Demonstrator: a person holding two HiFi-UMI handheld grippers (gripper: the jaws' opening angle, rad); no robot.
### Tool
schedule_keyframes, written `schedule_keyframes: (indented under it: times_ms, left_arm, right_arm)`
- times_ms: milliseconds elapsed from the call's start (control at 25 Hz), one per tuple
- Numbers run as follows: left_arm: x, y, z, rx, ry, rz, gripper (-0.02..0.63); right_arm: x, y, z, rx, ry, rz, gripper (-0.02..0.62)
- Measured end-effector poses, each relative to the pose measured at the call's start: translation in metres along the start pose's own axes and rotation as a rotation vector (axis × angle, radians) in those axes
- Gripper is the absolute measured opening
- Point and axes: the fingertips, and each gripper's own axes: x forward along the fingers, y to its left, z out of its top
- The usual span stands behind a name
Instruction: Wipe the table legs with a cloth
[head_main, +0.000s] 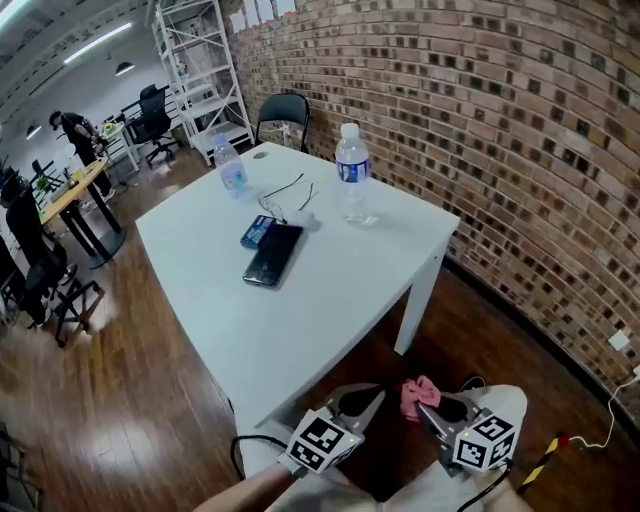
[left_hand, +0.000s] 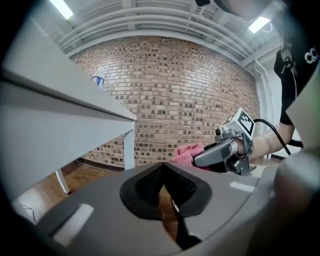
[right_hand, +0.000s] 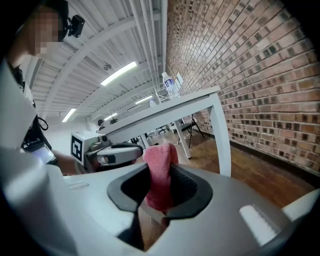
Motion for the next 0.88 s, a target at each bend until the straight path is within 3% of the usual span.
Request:
schedule_keyframes:
  times_ms: [360,880]
  left_arm:
    - [0.016,0.017,0.037,0.034,-0.083,0.075,0.003]
    - [0.052,0.015,0.029,0.031,-0.048,0.076,0.003]
  right_arm:
    - [0.011,-0.008,0.045,-0.093,-0.087,-0.027,0.091]
    - [0.024,-0.046,0.057,-0.115,-0.088,-0.042,0.091]
